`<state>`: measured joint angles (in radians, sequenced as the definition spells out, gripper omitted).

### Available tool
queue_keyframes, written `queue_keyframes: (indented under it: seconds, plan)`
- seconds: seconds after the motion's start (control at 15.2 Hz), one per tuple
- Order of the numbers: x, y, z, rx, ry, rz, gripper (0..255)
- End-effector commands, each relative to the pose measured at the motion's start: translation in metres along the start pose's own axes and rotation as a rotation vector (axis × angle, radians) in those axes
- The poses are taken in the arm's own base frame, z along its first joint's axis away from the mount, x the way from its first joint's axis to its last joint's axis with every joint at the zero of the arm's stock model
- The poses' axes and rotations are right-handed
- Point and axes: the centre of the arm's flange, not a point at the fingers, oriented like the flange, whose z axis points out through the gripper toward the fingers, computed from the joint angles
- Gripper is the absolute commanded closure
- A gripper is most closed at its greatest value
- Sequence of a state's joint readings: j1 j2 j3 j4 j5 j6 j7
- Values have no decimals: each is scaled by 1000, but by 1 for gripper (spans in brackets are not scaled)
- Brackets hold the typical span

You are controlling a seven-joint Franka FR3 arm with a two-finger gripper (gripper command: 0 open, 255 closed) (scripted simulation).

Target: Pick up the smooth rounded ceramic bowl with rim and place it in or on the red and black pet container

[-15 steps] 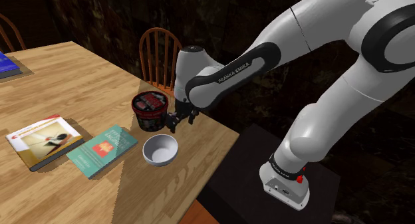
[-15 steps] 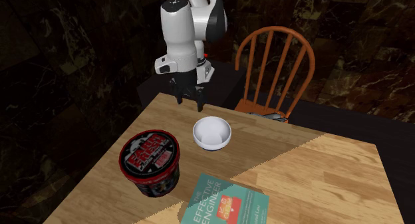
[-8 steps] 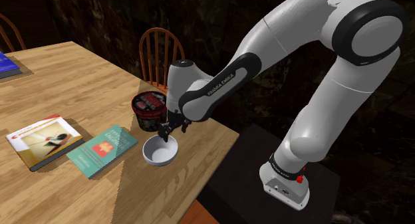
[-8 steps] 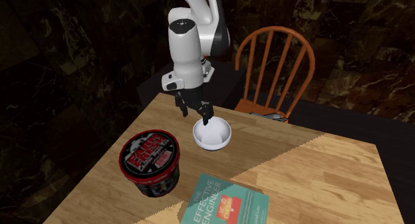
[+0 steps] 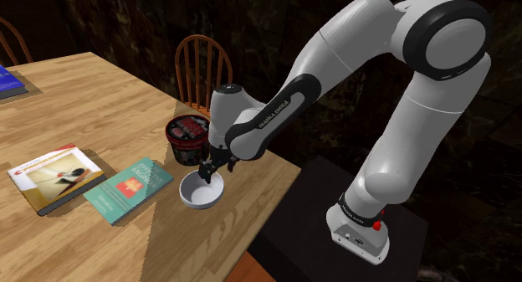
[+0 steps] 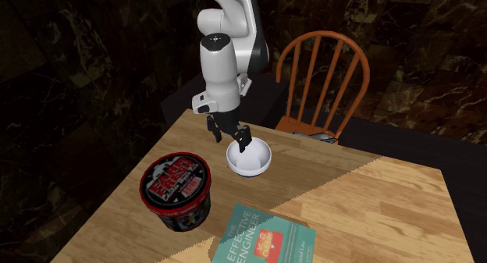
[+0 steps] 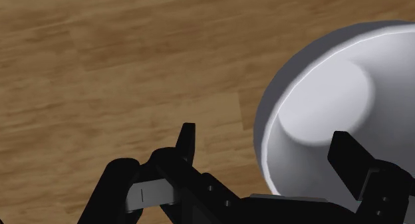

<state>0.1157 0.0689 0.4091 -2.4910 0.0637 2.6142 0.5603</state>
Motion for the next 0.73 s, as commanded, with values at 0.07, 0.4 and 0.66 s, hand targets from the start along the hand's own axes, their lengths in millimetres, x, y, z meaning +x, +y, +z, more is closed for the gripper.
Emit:
queue_keyframes:
  seconds: [0.07,0.4,0.66]
  plan:
    - [0,0,0,0,0,0,0]
    - [0,0,0,0,0,0,255]
    - [0,0,0,0,0,0,255]
